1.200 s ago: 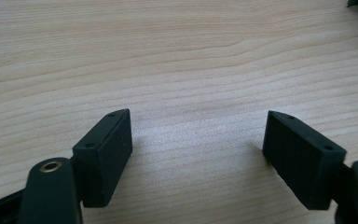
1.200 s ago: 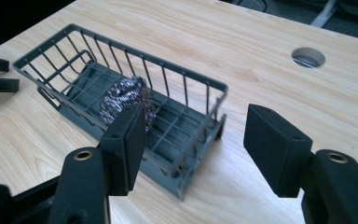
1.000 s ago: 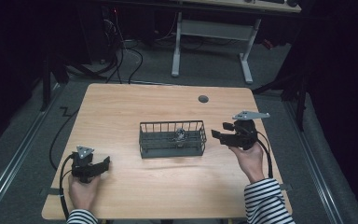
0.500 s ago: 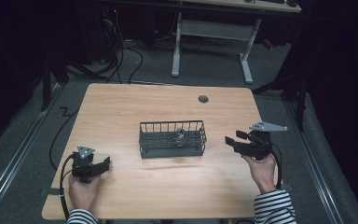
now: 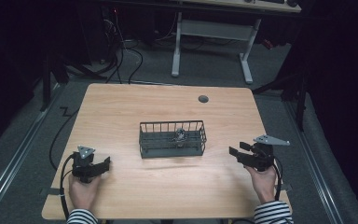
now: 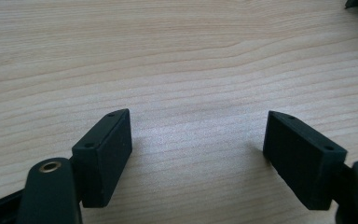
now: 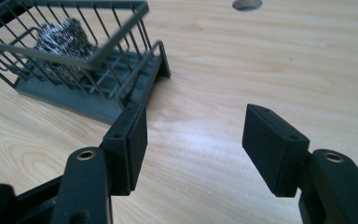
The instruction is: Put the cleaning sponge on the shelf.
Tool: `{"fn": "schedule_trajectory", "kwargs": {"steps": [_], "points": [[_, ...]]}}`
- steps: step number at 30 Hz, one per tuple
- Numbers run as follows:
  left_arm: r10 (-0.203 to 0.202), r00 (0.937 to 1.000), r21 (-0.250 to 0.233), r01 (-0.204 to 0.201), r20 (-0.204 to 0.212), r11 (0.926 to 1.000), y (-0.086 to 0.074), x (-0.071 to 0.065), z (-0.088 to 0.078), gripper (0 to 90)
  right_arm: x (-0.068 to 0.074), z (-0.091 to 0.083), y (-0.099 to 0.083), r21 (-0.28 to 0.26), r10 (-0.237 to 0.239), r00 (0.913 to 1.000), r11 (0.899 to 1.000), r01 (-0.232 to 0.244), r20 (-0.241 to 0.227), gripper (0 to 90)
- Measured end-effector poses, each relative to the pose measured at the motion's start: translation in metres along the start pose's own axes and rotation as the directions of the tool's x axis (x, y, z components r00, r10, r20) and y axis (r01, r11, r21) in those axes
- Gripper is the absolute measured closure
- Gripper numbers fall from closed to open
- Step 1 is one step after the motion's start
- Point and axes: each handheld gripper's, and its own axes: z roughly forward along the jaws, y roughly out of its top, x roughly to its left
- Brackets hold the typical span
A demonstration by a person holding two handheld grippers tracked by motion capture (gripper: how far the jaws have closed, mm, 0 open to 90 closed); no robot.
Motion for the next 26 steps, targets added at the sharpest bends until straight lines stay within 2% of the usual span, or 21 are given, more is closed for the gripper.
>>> {"fn": "schedule_trajectory", "kwargs": {"steps": [3,9,11,13,14,19,26], "points": [[0.0,1.0,0.0,0.0,0.0,1.0,0.0,0.0,0.0,24.3,-0.003,0.006,-0.013,0.014,0.01,0.9999,1.0,-0.01,0.011,39.6],[-0.001,1.0,-0.001,0.001,0.0,1.0,0.0,0.0,0.0,24.3,-0.005,0.025,-0.041,0.084,-0.019,0.9975,0.996,0.014,0.068,38.8],[-0.005,1.0,-0.003,0.005,0.003,1.0,0.0,0.0,0.0,24.3,-0.005,0.029,-0.048,0.097,-0.039,0.9949,0.995,0.03,0.093,38.3],[-0.006,1.0,-0.003,0.006,0.004,1.0,0.0,0.001,0.0,24.3,-0.003,0.033,-0.054,0.107,-0.085,0.9877,0.992,0.071,0.131,38.6],[-0.005,1.0,-0.003,0.005,0.003,1.0,0.0,0.0,0.0,24.2,-0.002,0.035,-0.056,0.116,-0.093,0.9855,0.99,0.077,0.142,38.5],[0.005,1.0,0.002,-0.005,-0.002,1.0,0.0,0.0,0.0,24.0,0.001,0.038,-0.059,0.124,-0.117,0.9782,0.988,0.097,0.172,38.4],[0.009,1.0,0.003,-0.008,-0.005,1.0,0.0,-0.001,0.0,23.9,0.002,0.038,-0.06,0.124,-0.114,0.9771,0.988,0.092,0.18,37.1]]}}
